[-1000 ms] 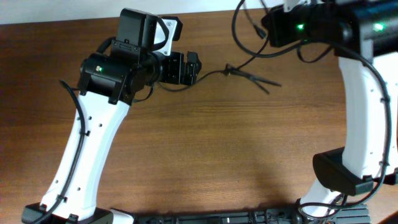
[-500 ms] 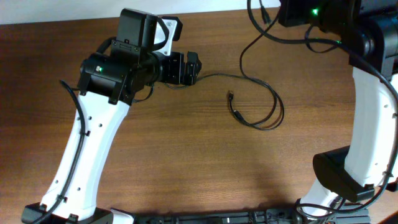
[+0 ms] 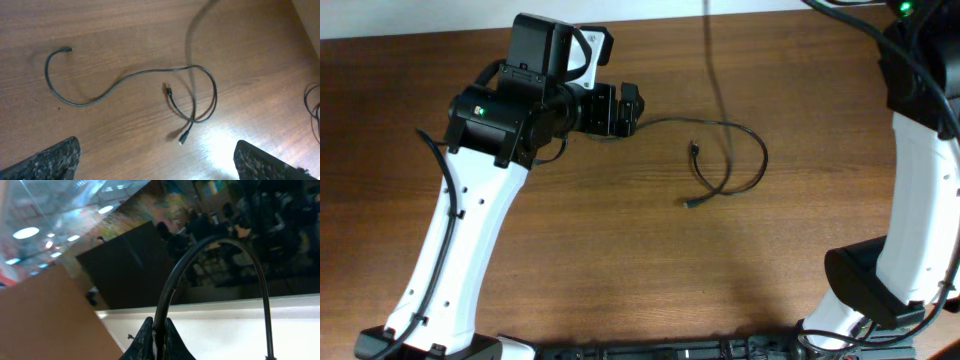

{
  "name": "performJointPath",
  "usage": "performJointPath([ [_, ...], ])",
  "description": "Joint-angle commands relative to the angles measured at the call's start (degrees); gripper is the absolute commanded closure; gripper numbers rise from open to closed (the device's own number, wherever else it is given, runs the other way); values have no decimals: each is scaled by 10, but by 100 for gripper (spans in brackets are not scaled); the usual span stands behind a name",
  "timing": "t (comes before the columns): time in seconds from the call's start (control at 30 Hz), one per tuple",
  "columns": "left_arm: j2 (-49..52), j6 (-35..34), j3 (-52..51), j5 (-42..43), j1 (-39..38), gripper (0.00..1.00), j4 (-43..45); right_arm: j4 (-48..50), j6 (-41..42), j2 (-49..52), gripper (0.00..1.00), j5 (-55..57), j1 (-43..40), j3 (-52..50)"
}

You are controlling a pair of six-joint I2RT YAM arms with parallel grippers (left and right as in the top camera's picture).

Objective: Untangle cables

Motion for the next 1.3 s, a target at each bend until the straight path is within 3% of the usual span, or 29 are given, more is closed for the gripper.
performJointPath([
  [0.0,1,9,8,4,3,1,1,50,85,-11,96,-81,-26,10],
  [0.17,1,9,8,4,3,1,1,-43,83,-11,96,-103,-72,10],
  [0.5,1,9,8,4,2,1,0,-238,-23,-11,96,-97,-143,9],
  [0.83,7,10,8,29,2,1,11,-253,-49,-11,96,-196,-151,9],
  [0.93,29,99,8,167,2,1,72,-252,-53,-11,96,-259,-151,9],
  [1.03,70,151,8,186,2,1,110,-232,-52,-11,96,-333,-151,9],
  [1.17,147,278,8,247,2,6,181,-172,2,-11,96,-411,-151,9],
  [1.27,195,281,8,309,2,3,271,-135,37,-11,96,-443,-151,9],
])
